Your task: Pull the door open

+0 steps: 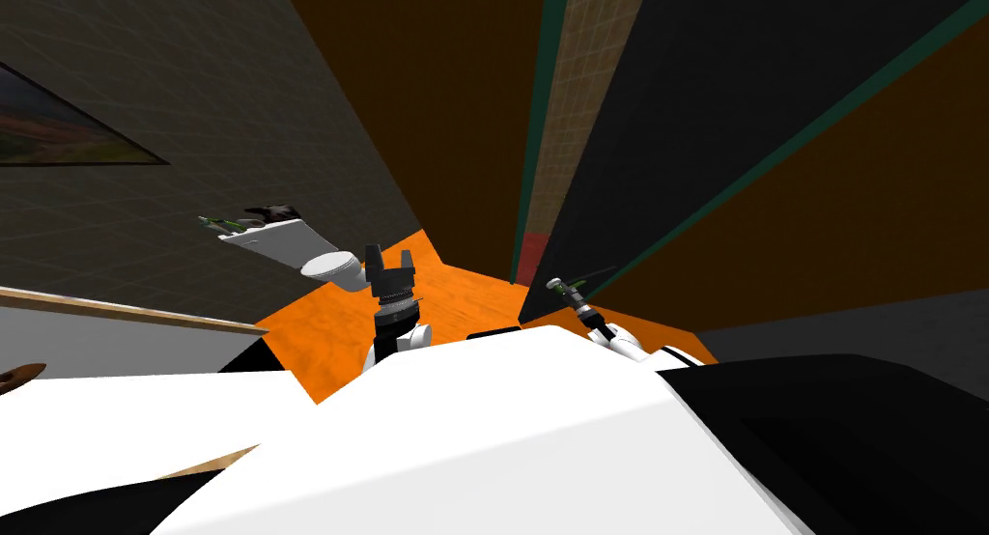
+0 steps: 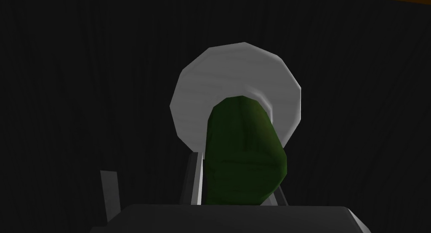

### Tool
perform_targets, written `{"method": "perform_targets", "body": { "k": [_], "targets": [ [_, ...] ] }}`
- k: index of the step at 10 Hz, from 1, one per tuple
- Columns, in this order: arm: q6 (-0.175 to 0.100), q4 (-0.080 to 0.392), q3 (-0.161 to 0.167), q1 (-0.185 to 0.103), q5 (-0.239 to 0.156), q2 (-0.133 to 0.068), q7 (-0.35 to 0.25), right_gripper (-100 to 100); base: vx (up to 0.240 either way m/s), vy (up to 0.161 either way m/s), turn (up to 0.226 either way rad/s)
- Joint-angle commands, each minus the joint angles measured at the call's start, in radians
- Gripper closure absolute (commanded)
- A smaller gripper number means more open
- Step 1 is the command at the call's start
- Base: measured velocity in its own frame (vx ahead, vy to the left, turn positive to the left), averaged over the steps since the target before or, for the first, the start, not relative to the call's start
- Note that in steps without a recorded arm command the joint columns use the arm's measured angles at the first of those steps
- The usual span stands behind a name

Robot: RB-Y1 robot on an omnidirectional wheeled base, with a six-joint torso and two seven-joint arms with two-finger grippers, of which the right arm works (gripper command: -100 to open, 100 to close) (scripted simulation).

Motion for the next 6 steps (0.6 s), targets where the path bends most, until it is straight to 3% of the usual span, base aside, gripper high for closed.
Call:
{"method": "perform_targets", "body": {
  "k": [1, 2, 3, 6],
  "targets": [
    [-0.029, 0.012, 0.006, 0.008, -0.001, -0.008, -0.005, 100, -0.156, -0.072, 0.097],
    [-0.046, 0.018, 0.010, 0.014, -0.002, -0.015, -0.010, 100, -0.147, -0.063, 0.107],
    [-0.039, 0.028, 0.009, 0.003, 0.000, -0.007, -0.008, 100, -0.067, -0.031, 0.024],
    [-0.063, 0.045, 0.015, 0.005, 0.000, -0.011, -0.013, 100, -0.174, -0.080, 0.168]
  ]
}}
